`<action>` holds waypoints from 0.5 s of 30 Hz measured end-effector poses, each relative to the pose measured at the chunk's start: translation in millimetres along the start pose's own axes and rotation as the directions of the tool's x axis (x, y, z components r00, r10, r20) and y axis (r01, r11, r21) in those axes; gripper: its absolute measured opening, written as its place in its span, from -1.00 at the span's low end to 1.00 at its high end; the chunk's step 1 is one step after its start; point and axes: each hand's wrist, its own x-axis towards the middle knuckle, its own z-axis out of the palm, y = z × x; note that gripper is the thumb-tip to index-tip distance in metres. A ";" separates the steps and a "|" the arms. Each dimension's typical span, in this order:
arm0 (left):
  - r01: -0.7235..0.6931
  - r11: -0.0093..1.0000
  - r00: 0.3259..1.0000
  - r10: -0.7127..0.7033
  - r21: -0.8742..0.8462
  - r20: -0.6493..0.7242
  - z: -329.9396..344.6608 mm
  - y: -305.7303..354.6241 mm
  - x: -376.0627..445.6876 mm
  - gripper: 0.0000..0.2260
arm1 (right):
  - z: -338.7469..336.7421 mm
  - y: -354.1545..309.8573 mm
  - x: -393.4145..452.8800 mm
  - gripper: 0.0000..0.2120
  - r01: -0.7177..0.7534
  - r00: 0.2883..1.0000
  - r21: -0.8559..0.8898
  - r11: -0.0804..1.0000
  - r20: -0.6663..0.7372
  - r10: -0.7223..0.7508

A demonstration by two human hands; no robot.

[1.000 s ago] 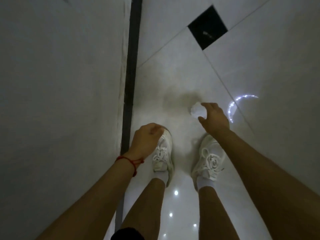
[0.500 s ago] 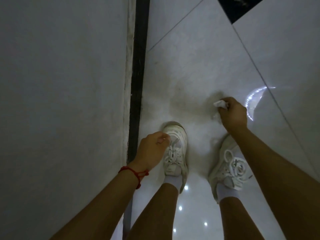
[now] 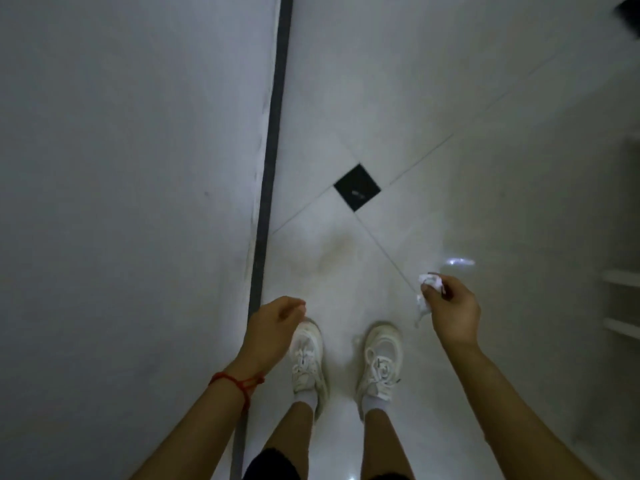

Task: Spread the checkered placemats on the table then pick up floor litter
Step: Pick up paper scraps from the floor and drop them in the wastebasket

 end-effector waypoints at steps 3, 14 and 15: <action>-0.072 0.997 0.997 0.072 0.016 -0.029 -21.6 46.3 -35.5 -0.90 | -48.0 -48.8 -19.6 -0.88 0.023 0.999 0.089 0.996 -0.044 -0.019; -0.131 0.990 0.991 0.130 0.056 0.018 -67.5 177.4 -159.9 -0.85 | -174.6 -177.3 -116.6 -0.78 0.034 0.999 0.094 0.995 -0.019 -0.032; -0.127 0.991 0.992 0.126 0.037 0.017 -71.5 188.1 -165.2 -0.86 | -180.9 -189.7 -121.4 -0.81 0.030 0.999 0.090 0.995 -0.015 -0.028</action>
